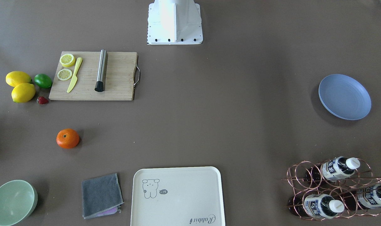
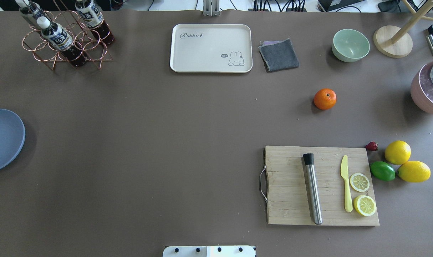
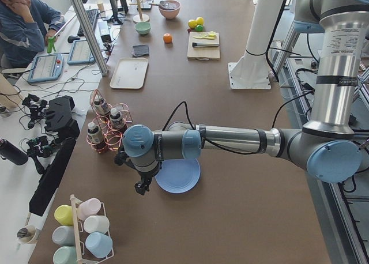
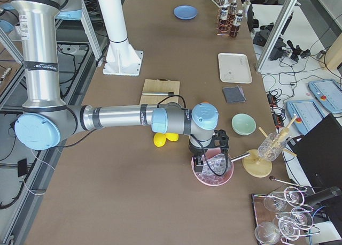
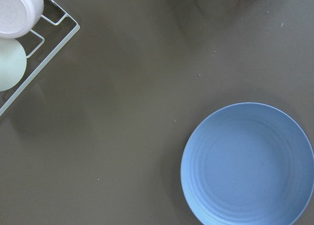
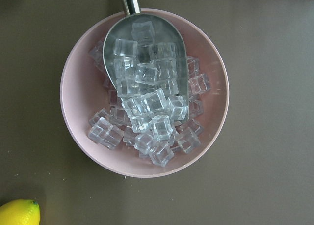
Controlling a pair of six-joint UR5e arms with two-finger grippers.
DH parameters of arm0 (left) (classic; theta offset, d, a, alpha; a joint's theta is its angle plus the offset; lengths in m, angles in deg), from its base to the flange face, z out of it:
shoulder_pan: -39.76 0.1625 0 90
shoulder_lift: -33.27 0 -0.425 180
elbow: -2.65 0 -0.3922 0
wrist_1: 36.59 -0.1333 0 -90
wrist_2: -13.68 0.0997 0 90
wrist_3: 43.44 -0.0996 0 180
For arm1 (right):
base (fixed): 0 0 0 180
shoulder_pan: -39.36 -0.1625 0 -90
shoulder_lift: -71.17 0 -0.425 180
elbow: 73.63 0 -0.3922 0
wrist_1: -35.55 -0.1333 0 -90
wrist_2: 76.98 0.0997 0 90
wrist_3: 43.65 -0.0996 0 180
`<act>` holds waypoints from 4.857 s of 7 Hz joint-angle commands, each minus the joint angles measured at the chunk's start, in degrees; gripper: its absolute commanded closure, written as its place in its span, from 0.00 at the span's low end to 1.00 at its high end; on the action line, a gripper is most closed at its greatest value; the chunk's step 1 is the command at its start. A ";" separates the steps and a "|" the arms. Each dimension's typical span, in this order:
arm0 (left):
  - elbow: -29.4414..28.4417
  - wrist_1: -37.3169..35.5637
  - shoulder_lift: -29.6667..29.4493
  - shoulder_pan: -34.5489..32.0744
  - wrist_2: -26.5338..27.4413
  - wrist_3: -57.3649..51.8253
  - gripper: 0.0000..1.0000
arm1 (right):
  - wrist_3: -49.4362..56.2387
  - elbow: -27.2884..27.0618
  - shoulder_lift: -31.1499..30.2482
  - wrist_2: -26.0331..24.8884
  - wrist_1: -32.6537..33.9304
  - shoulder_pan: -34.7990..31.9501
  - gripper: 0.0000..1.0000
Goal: Pick orange to plate
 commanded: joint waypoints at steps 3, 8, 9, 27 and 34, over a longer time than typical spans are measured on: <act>0.14 0.00 0.09 0.00 0.00 -0.18 0.01 | 0.02 0.39 -0.62 0.25 -0.06 0.02 0.00; 1.02 -0.17 0.00 0.18 0.52 -0.09 0.01 | 0.02 -0.05 -1.24 1.13 -0.06 -0.07 0.00; 1.02 -0.09 0.00 0.09 0.44 -0.09 0.01 | 0.02 -0.05 -1.24 1.13 -0.06 -0.07 0.00; -23.14 61.87 7.65 18.97 2.11 37.33 0.02 | 0.37 -2.87 -6.23 2.10 -8.36 0.28 0.00; -23.67 62.05 7.56 21.80 1.58 39.46 0.53 | 0.10 -2.60 -6.60 2.10 -9.55 0.28 0.00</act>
